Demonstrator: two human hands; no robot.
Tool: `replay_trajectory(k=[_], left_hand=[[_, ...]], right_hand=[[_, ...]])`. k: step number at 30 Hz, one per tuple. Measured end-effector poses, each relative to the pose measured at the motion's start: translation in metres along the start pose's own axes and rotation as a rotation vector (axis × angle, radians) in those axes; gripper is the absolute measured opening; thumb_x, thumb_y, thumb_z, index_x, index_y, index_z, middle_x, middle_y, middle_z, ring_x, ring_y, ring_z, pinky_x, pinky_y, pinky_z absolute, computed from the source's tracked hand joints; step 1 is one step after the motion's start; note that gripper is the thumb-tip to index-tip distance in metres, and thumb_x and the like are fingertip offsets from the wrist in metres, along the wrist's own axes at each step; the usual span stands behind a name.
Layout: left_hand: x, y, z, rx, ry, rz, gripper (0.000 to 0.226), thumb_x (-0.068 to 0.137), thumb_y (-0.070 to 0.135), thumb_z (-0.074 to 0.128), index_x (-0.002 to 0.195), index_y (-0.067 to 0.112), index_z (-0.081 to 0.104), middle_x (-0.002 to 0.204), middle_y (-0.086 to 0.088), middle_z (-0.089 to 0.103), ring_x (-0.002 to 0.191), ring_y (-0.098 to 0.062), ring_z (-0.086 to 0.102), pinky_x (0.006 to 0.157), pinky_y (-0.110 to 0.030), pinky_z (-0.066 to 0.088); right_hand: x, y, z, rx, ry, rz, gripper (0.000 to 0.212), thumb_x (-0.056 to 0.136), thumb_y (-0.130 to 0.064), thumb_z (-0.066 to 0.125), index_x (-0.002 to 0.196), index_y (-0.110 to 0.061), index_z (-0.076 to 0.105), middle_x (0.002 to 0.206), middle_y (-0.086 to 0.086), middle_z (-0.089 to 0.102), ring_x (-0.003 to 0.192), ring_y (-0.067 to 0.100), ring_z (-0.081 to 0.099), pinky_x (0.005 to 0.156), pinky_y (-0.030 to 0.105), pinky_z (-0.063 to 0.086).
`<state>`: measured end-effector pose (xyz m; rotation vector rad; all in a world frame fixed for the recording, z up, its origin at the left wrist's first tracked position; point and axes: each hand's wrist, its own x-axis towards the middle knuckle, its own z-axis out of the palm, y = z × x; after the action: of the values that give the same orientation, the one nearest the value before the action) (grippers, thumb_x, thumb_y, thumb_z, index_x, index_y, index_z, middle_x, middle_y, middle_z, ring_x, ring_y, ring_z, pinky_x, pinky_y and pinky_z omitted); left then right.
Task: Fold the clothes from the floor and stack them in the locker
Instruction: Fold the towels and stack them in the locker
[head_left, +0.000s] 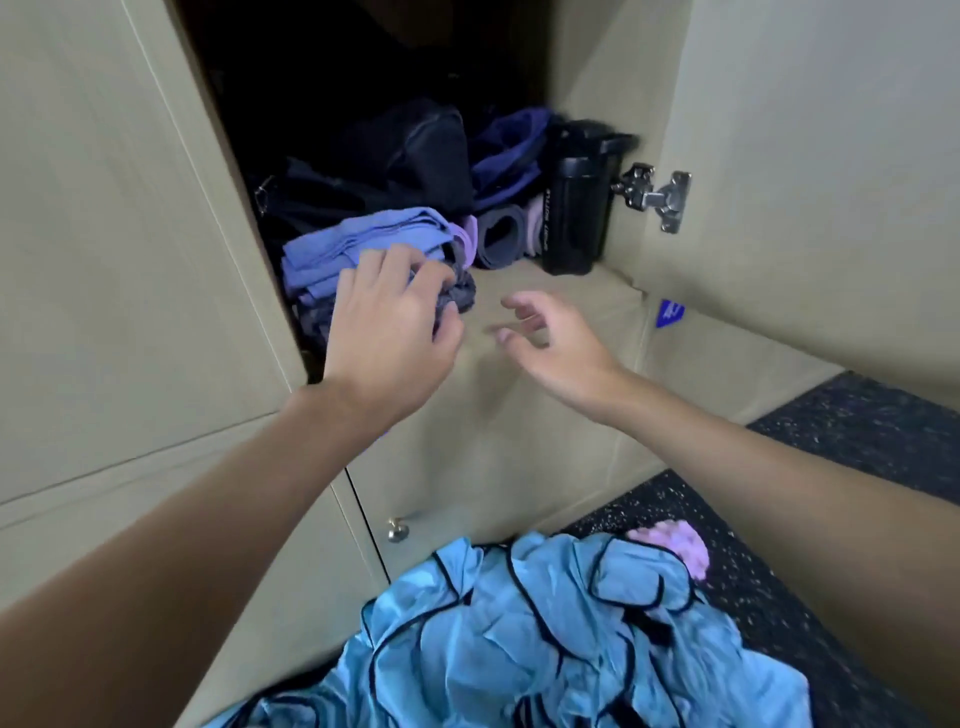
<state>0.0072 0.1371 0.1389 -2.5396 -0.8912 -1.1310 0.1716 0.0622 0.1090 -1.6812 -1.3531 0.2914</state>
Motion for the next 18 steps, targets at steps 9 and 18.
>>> replay_trajectory(k=[9,18], left_hand=[[-0.106,0.063,0.054,-0.298,-0.654,-0.017,0.026,0.090,0.024,0.053,0.112,0.014,0.064,0.098,-0.002,0.064,0.102,-0.028,0.057,0.093,-0.042,0.045],[-0.223,0.079,0.152,-0.313,-0.980,-0.084,0.031,0.095,0.032,0.057,0.121,0.015,0.060,0.121,-0.006,0.062,0.107,-0.027,0.059,0.090,-0.039,0.047]], right_hand=[[-0.142,0.060,0.011,-0.058,-0.076,0.315,0.019,0.094,-0.006,0.058,0.112,-0.005,0.065,0.095,0.005,0.060,0.091,0.017,0.056,0.072,0.013,0.040],[-0.247,0.165,0.031,-0.188,-0.137,0.594,0.019,0.097,-0.011,0.055,0.113,-0.006,0.064,0.106,0.012,0.066,0.090,0.023,0.059,0.070,0.025,0.042]])
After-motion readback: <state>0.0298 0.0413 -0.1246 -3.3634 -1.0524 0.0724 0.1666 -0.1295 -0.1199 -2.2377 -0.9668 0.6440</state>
